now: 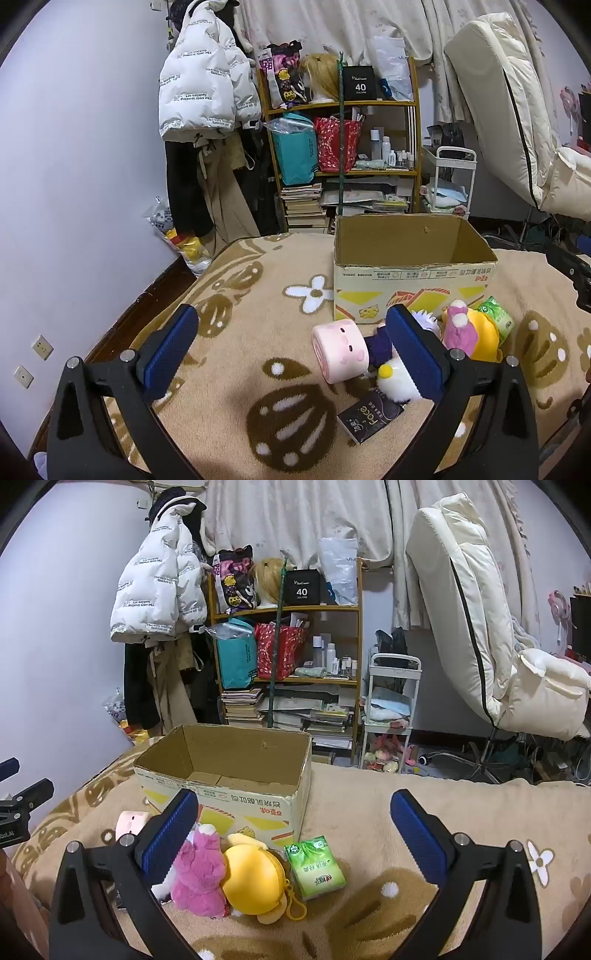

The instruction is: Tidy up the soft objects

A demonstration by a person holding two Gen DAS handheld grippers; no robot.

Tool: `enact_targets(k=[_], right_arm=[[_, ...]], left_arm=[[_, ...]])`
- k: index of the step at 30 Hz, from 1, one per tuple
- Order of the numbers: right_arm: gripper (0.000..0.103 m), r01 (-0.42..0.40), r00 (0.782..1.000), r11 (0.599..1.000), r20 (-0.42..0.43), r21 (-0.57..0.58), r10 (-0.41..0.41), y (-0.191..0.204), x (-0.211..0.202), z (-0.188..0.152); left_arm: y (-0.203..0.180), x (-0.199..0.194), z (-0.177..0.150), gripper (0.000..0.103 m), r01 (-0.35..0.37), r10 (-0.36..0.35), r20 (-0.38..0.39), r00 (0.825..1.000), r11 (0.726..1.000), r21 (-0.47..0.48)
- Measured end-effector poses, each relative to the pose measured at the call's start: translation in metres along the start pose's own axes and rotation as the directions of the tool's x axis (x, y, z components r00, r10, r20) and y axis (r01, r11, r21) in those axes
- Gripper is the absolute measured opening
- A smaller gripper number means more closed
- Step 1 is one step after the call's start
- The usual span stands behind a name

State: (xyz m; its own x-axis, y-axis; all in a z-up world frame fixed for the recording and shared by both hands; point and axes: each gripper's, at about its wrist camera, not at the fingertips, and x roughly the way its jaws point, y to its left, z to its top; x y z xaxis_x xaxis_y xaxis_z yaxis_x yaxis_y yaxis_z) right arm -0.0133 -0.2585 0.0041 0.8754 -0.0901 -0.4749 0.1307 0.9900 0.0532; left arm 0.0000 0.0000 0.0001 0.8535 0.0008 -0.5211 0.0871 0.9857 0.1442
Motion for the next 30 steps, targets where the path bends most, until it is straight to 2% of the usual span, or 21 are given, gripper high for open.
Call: enact_targets(k=[30], right_arm=[[0.103, 0.008, 1.0, 1.0, -0.01, -0.008, -0.008, -0.0026, 0.0036, -0.0009]], left_arm=[[0.0, 0.0005, -0.0002, 0.1, -0.002, 0.002, 0.003, 1.0, 1.0, 0.003]])
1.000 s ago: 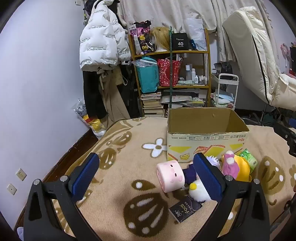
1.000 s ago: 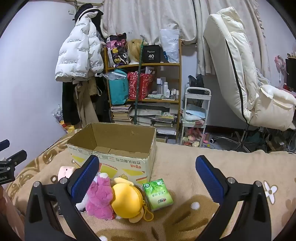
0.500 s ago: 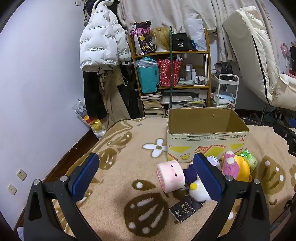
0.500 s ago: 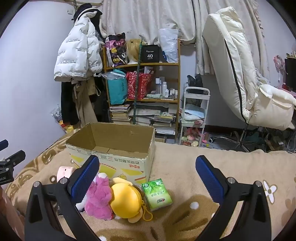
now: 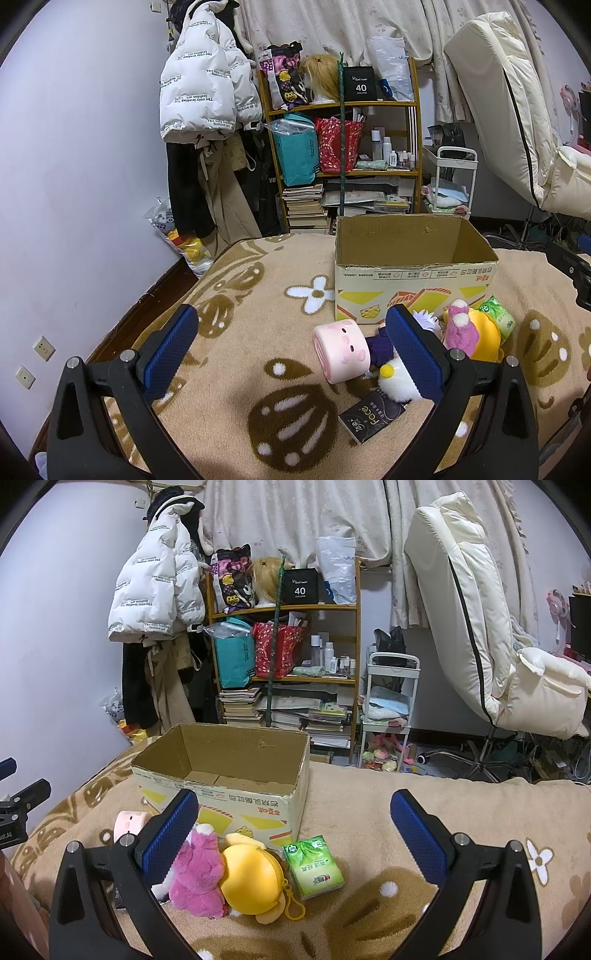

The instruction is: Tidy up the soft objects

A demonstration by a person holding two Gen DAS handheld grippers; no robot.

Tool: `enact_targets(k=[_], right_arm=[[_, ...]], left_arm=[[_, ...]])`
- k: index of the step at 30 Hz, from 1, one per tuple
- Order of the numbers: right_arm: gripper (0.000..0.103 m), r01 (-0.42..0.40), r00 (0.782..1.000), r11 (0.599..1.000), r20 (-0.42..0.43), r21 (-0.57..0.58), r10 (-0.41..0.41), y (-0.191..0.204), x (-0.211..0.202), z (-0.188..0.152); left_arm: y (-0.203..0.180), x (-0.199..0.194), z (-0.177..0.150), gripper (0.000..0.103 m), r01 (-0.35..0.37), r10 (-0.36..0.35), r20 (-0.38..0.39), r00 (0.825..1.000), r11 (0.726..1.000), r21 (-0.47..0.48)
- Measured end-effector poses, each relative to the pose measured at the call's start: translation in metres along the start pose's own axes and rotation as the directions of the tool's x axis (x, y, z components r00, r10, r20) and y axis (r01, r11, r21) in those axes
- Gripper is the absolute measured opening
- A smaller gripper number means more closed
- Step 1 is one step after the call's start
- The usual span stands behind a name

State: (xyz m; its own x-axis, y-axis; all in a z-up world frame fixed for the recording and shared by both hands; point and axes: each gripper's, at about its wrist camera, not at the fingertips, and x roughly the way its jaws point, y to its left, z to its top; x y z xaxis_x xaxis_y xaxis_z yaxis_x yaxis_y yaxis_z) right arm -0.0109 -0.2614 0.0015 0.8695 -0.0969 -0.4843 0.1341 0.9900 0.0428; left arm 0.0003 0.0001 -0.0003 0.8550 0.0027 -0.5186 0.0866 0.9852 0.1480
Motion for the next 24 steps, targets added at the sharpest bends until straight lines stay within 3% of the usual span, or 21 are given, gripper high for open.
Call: enact_targets(k=[24], right_arm=[[0.103, 0.002, 1.0, 1.0, 0.007, 0.006, -0.002, -0.0016, -0.005, 0.0032]], left_arm=[[-0.0002, 0.0, 0.0, 0.1, -0.002, 0.002, 0.003, 1.0, 1.0, 0.002]])
